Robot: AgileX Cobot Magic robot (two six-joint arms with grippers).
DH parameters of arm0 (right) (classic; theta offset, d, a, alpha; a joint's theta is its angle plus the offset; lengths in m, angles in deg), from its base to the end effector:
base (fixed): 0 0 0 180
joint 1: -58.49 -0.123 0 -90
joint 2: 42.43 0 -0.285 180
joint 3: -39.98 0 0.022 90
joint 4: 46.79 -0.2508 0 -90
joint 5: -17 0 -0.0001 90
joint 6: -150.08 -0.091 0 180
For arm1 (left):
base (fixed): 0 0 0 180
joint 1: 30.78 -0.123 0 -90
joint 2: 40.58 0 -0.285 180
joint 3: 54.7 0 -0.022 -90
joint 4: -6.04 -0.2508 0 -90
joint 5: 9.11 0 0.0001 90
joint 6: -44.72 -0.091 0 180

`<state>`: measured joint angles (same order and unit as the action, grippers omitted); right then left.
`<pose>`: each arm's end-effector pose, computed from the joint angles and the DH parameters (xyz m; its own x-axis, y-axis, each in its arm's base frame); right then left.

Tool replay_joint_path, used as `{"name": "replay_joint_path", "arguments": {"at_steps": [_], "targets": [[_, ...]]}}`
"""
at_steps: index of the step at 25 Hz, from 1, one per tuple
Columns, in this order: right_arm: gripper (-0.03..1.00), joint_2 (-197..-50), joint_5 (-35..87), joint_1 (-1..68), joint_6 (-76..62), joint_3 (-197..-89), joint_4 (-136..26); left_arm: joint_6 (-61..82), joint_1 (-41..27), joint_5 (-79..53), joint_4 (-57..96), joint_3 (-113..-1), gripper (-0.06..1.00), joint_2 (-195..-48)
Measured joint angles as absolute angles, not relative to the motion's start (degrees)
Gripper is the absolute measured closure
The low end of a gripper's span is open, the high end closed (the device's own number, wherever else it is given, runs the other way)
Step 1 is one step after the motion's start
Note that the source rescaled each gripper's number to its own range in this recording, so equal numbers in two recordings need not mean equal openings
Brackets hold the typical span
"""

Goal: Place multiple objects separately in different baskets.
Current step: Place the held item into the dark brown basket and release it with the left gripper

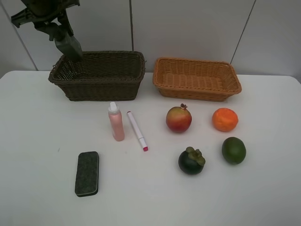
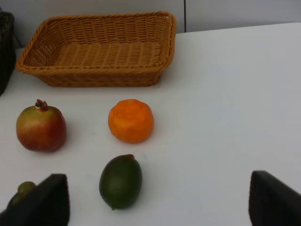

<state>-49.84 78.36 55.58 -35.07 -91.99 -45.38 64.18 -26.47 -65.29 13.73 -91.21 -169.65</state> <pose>-0.0073 -0.0023 0.2790 -0.4513 0.0552 -0.8907 0.0037 0.9982 0.0599 0.4762 -0.0460 0.2779 -0.8316 -0.3388 -0.4400 -0.2212 0.9288 -0.2973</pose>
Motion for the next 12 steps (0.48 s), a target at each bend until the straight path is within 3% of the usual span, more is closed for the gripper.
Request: {"name": "replay_joint_path", "arguments": {"at_steps": [8, 10, 12], "targets": [[0.36, -49.8, 78.4, 55.6, -35.1, -92.0, -45.4, 62.6, -27.3, -62.4, 13.5, -94.0, 0.61, -177.9], [0.36, -49.8, 78.4, 55.6, -35.1, -92.0, -45.4, 61.5, -27.3, -62.3, 13.4, -94.0, 0.49, -178.4], [0.36, -49.8, 78.4, 55.6, -35.1, -92.0, -45.4, 61.0, -27.3, -62.6, 13.4, -94.2, 0.23, -178.3]]}}
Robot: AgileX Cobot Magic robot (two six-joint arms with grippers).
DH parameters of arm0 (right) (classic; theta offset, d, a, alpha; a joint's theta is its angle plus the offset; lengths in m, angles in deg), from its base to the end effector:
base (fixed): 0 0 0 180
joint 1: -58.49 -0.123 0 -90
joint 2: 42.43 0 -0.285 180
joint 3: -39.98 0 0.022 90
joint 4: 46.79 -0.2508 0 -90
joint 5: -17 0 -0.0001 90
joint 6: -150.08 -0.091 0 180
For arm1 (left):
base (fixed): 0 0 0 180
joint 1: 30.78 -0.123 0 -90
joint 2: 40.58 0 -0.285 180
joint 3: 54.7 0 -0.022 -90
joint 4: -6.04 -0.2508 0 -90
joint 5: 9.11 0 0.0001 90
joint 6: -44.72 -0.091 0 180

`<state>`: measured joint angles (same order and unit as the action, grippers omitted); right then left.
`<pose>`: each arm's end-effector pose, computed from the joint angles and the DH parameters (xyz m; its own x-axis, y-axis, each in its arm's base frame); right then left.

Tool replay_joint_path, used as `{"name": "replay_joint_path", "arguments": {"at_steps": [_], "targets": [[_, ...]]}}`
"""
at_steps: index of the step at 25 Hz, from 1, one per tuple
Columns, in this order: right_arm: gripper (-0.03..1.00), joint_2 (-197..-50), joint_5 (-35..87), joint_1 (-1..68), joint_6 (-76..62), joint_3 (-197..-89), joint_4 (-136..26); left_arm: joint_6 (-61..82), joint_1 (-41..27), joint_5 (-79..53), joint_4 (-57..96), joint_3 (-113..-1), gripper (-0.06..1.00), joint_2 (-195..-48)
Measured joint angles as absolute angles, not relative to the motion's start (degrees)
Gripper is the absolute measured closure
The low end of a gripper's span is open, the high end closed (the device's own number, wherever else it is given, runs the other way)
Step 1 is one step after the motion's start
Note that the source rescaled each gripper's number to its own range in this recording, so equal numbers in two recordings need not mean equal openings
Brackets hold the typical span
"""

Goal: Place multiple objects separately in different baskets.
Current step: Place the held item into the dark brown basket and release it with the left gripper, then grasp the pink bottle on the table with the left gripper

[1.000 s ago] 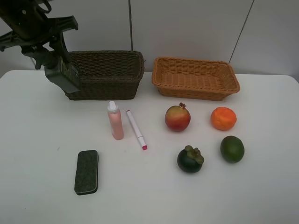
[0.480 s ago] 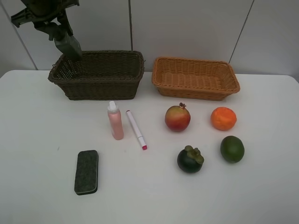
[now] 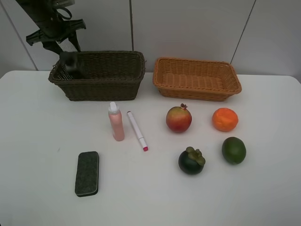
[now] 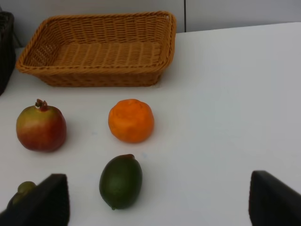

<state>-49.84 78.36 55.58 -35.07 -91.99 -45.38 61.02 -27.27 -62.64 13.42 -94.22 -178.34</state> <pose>-0.0073 -0.0023 0.2790 -0.4513 0.0552 -0.8907 0.0037 0.9982 0.0599 0.5039 -0.0403 0.2208 -0.8597 -0.2995 -0.4136 -0.2073 0.9449 -0.2534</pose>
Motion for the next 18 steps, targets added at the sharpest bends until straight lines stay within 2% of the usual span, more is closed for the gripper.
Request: {"name": "replay_joint_path", "arguments": {"at_steps": [2, 4, 12, 18], "targets": [[0.36, -49.8, 78.4, 55.6, -35.1, -92.0, -45.4, 60.8, -27.3, -63.4, 13.4, -94.4, 0.03, -178.1], [0.36, -49.8, 78.4, 55.6, -35.1, -92.0, -45.4, 60.8, -27.3, -64.8, 13.4, -94.4, -0.03, -177.8], [0.36, -49.8, 78.4, 55.6, -35.1, -92.0, -45.4, 60.9, -27.3, -77.4, 14.6, -98.4, -0.06, -172.6], [0.36, -49.8, 78.4, 55.6, -35.1, -92.0, -45.4, 60.8, -25.9, -77.9, 17.9, -94.8, -0.06, -165.6]]}}
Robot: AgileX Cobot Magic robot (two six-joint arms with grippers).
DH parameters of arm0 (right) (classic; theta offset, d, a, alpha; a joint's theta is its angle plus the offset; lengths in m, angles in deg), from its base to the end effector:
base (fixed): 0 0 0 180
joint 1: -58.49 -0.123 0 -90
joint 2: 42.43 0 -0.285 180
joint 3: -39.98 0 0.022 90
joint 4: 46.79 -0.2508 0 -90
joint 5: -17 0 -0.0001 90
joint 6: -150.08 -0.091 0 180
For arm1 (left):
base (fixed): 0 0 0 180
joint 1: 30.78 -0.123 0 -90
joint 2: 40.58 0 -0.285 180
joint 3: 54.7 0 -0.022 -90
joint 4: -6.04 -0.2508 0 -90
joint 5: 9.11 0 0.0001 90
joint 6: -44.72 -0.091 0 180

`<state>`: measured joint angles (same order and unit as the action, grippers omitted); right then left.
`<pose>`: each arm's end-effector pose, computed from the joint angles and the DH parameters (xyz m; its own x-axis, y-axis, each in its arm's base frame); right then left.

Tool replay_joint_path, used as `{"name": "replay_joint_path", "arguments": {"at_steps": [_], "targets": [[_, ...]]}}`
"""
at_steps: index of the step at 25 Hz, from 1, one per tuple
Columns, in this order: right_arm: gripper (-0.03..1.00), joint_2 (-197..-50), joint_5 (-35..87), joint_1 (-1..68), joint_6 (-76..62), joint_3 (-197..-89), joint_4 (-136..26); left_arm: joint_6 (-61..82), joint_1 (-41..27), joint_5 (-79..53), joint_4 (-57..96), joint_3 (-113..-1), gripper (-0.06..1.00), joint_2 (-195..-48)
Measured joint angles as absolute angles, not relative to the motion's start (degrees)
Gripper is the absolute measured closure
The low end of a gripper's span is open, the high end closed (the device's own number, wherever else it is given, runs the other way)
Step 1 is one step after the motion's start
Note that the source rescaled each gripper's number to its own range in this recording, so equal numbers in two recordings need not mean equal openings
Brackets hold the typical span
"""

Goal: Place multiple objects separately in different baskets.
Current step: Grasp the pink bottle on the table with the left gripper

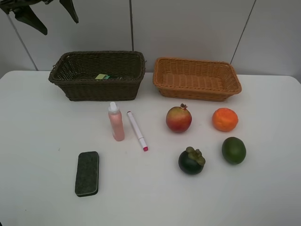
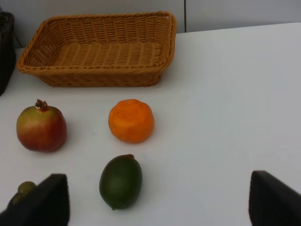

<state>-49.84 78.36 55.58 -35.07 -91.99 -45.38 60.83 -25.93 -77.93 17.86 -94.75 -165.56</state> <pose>-0.0073 -0.0023 0.2790 -0.4513 0.0552 -0.8907 0.0037 0.9982 0.0599 0.4482 -0.0555 0.3207 -0.8932 -0.2681 -0.3610 -0.1531 0.9361 -0.3166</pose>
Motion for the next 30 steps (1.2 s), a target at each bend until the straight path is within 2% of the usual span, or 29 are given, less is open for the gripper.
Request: {"name": "replay_joint_path", "arguments": {"at_steps": [8, 15, 30], "targets": [[0.36, -49.8, 78.4, 55.6, -35.1, -92.0, -45.4, 63.4, -14.6, -77.8, 18.8, -76.0, -0.06, -155.2], [0.36, -49.8, 78.4, 55.6, -35.1, -92.0, -45.4, 67.6, -3.2, -77.8, 17.3, -66.3, -0.06, -156.3], [0.36, -49.8, 78.4, 55.6, -35.1, -92.0, -45.4, 68.7, -1.9, -68.5, 15.4, -64.7, -0.06, -169.8]]}}
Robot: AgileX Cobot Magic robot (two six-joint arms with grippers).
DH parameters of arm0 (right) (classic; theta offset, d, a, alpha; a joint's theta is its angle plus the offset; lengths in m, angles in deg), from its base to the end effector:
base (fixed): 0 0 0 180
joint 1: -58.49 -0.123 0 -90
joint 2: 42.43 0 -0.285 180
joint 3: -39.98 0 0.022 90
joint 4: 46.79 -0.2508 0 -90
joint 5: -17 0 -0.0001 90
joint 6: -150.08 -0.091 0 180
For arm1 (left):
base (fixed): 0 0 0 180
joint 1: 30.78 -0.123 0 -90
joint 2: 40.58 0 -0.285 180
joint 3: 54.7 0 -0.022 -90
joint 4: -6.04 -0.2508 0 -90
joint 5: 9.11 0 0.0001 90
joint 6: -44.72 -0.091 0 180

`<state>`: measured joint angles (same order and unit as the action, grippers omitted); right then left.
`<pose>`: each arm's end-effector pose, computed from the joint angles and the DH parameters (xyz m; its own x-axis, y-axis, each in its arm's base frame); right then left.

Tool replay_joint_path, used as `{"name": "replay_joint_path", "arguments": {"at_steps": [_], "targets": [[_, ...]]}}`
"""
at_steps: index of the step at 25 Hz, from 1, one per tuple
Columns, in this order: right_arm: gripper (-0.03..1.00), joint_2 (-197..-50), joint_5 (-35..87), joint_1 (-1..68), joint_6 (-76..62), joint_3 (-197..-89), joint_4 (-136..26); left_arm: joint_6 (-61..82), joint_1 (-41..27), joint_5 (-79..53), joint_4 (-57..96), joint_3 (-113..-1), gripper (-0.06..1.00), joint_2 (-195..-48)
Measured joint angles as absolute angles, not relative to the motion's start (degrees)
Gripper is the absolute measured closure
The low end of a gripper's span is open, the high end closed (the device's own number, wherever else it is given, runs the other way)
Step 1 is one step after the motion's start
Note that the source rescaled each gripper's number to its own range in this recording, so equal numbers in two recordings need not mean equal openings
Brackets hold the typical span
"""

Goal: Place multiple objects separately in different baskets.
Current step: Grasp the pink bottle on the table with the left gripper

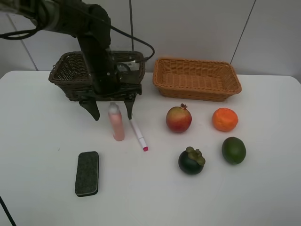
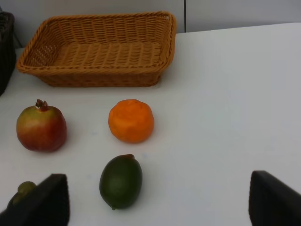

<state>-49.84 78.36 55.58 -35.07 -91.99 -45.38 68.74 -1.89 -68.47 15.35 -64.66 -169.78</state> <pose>-0.0073 -0.0023 0.2790 -0.4513 0.0552 -0.8907 0.0037 0.9982 0.0599 0.3549 -0.2103 0.1505 -0.9992 0.0065 0.0405 0.0009 0.9906 -0.1365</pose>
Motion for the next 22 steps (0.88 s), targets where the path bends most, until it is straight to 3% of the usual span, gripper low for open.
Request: {"name": "replay_joint_path", "arguments": {"at_steps": [14, 17, 21, 22], "targets": [[0.36, -49.8, 78.4, 55.6, -35.1, -92.0, -45.4, 68.8, -1.9, -66.6, 15.0, -64.7, -0.04, -172.8], [0.36, -49.8, 78.4, 55.6, -35.1, -92.0, -45.4, 68.8, -1.9, -66.6, 15.0, -64.7, 0.1, -172.8], [0.36, -49.8, 78.4, 55.6, -35.1, -92.0, -45.4, 68.8, -1.9, -66.6, 14.9, -64.7, 0.64, -172.8], [0.36, -49.8, 78.4, 55.6, -35.1, -92.0, -45.4, 68.7, -1.9, -66.6, 14.7, -64.7, 0.69, -172.8]]}}
